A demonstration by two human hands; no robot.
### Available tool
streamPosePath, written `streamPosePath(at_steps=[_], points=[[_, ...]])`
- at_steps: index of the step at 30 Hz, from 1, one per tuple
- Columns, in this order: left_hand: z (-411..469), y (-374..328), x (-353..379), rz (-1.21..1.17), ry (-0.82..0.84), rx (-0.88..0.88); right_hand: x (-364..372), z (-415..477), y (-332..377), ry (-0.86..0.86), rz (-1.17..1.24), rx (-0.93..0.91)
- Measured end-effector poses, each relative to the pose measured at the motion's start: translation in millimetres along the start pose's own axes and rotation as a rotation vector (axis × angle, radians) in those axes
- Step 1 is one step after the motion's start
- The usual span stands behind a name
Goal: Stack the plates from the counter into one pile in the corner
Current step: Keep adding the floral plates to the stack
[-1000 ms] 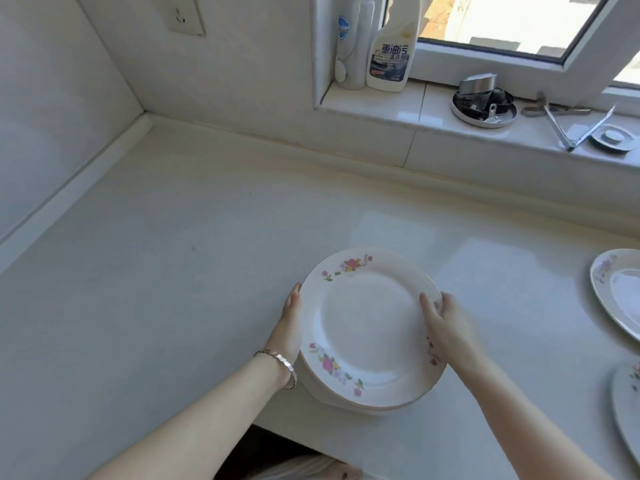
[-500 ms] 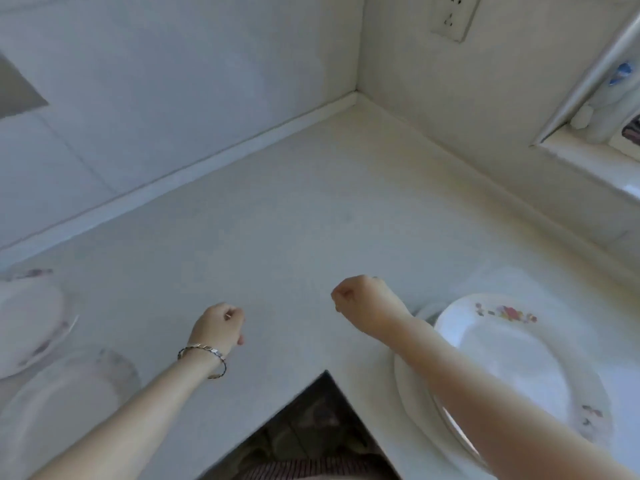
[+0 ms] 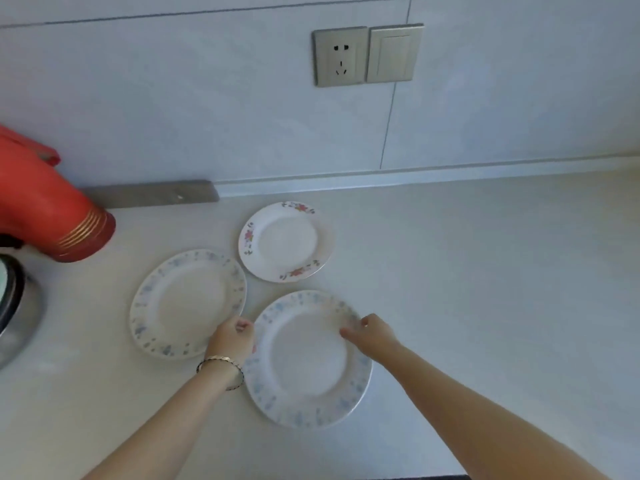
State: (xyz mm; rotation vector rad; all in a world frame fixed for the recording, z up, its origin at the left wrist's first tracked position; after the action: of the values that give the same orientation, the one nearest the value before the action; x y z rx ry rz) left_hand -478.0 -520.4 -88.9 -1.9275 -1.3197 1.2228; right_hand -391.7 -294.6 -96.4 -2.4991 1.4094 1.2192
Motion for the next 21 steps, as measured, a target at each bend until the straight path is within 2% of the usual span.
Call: streamPosePath(at_steps=[4,6,9,13,18,21], points=[[28.5,7.4,-12.1,-0.084,0.027,-0.071,17.2,18.8,16.1,-0.162,0.053,0.106],[41.2,4.7,-8.9,-0.111,0.054,-0.085,19.5,24.5,15.7,-0.206,-0.075,0.126],[54.9,-5.5,3.5,-0.121,0.093,-0.090,14.8,29.6,9.5,-0.109,-0.139,0.141],[83.7,-22.5,22.9,-0.117,0.081,-0.148,0.0,34.6,-1.3,-0.005,0.024,0.063],[103.8,-40.7,53.1,-0.726,0.030,-0.526,-34.7,18.5,-11.6,-0.028,0.293,-0.037],[105.5,-46.8,65.7,-0.895,0.042,-0.623,-57.1,4.9,-33.4,-0.105,0.472,-0.025]])
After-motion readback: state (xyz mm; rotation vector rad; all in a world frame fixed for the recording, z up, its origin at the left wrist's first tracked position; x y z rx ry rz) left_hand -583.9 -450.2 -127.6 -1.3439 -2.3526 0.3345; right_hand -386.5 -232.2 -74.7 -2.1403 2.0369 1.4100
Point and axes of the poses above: each hand's wrist, its own z-axis towards the middle knuckle, its own x-axis out of the palm, y = z × x, the point moved 2 cm from there along z, towards the middle knuckle, and after that the axes turned 15 degrees about -z, right-handed, at the moved point
